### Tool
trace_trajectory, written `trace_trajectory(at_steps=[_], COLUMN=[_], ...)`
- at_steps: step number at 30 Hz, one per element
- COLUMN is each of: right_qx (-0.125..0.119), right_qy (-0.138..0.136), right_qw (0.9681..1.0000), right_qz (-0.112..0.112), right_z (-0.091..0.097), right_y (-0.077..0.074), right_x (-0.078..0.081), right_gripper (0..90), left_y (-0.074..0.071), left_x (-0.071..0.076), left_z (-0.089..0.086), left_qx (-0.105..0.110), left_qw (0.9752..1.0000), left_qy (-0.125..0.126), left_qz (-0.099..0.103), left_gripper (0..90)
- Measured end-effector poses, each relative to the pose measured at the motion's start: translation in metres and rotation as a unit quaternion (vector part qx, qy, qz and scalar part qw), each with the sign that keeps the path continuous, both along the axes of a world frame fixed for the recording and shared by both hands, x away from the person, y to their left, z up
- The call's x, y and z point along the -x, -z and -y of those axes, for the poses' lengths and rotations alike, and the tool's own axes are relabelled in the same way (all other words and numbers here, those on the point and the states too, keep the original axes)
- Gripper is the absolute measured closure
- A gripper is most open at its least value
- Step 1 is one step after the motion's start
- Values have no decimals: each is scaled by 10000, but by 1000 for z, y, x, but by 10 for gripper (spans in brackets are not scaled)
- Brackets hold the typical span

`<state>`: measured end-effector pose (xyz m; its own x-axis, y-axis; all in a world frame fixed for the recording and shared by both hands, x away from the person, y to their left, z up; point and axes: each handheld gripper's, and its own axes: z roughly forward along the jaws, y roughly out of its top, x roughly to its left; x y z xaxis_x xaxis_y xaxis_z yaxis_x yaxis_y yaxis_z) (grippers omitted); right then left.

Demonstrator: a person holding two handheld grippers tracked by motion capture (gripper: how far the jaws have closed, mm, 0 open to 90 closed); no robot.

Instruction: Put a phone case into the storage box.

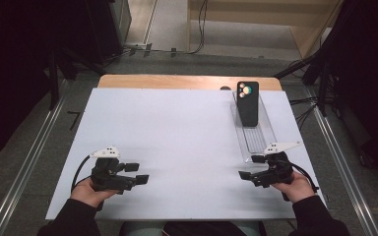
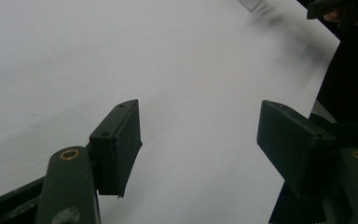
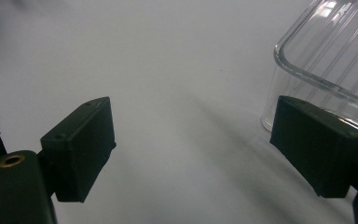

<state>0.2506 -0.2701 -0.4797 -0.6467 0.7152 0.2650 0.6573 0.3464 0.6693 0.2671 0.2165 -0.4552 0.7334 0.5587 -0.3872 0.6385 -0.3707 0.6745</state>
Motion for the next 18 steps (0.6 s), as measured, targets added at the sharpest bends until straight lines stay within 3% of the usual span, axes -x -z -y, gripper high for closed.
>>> trace_trajectory(at_steps=[18], right_qx=[24], right_qy=[-70], right_qw=[10000], right_qz=[-54], right_z=[0], right_y=[0], right_x=[1], right_gripper=[120], left_y=[0], left_x=[0], left_z=[-1], left_qx=[21], left_qw=[10000], left_qy=[4], left_qz=[-2], left_gripper=[306])
